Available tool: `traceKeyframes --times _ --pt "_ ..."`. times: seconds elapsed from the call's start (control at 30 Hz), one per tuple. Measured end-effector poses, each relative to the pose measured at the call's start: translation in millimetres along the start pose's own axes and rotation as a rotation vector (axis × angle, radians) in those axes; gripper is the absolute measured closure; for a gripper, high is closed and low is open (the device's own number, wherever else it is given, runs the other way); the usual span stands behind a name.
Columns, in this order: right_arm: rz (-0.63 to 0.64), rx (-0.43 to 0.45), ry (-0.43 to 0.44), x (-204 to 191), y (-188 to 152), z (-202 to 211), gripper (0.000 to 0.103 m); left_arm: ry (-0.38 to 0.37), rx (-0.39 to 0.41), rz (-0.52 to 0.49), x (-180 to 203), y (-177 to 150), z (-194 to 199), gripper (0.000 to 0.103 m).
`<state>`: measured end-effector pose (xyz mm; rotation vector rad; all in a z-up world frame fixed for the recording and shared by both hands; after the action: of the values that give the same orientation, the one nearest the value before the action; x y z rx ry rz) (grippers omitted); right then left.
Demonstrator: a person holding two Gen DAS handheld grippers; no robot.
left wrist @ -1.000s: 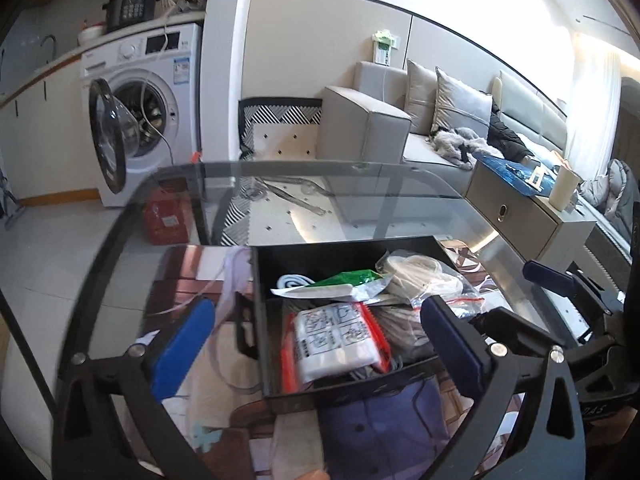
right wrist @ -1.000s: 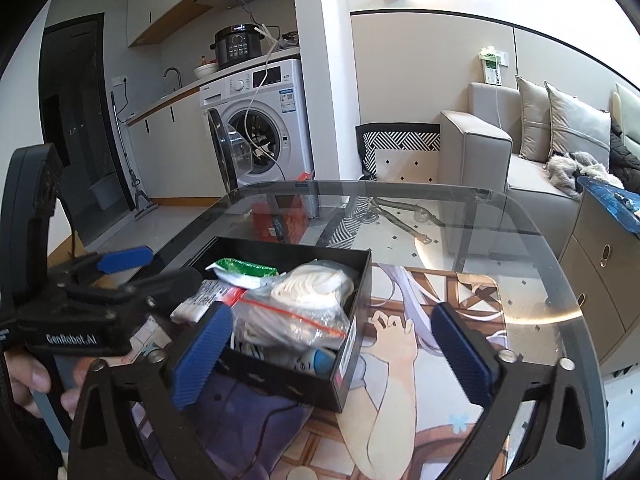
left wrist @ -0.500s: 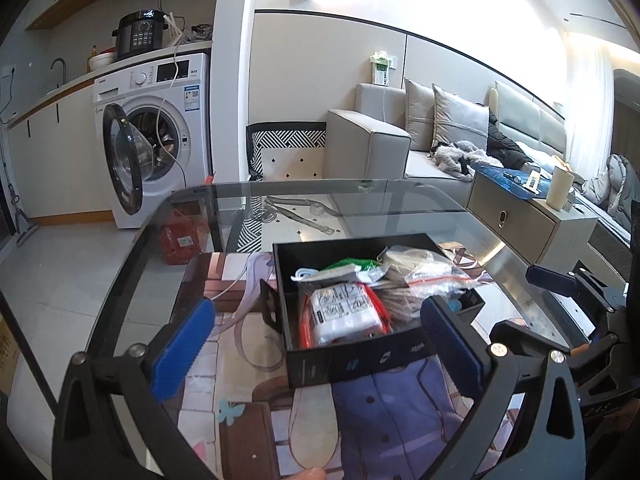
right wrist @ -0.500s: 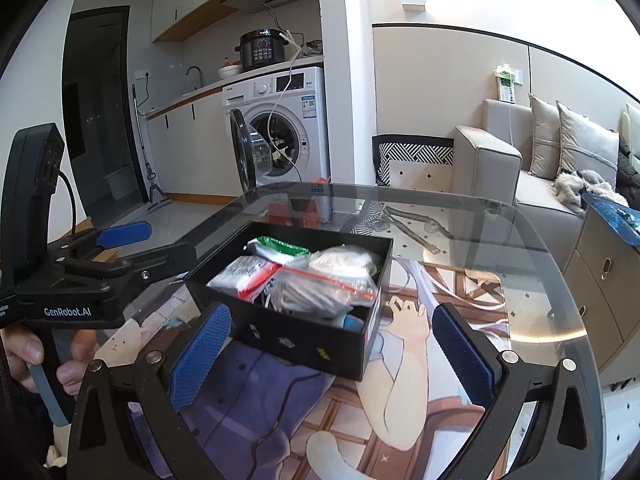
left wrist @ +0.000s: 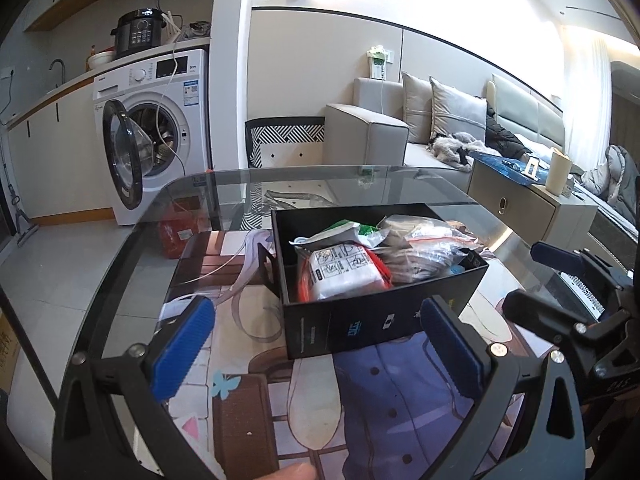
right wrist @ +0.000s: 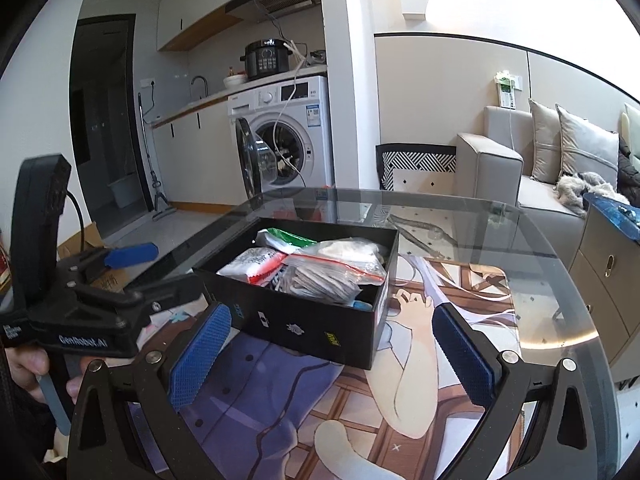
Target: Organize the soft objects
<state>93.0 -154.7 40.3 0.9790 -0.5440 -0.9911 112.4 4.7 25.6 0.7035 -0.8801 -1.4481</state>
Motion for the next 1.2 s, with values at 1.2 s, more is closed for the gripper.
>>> traceKeyframes --times 1.2 --pt "0.001 0.072 -0.036 -0.4 -8.9 6.4 0.0 0.03 0.017 0.04 -7.2 -19.0 -9.9 0.0"
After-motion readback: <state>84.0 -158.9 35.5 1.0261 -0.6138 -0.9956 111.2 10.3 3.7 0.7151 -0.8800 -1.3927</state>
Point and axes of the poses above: each gripper's, at about its wrist camera, not at the fingertips, and z roughly against the way its jaws point, x to its right, y to its top, the point moved 4 cm from there along -z, roughly the way its jaws point
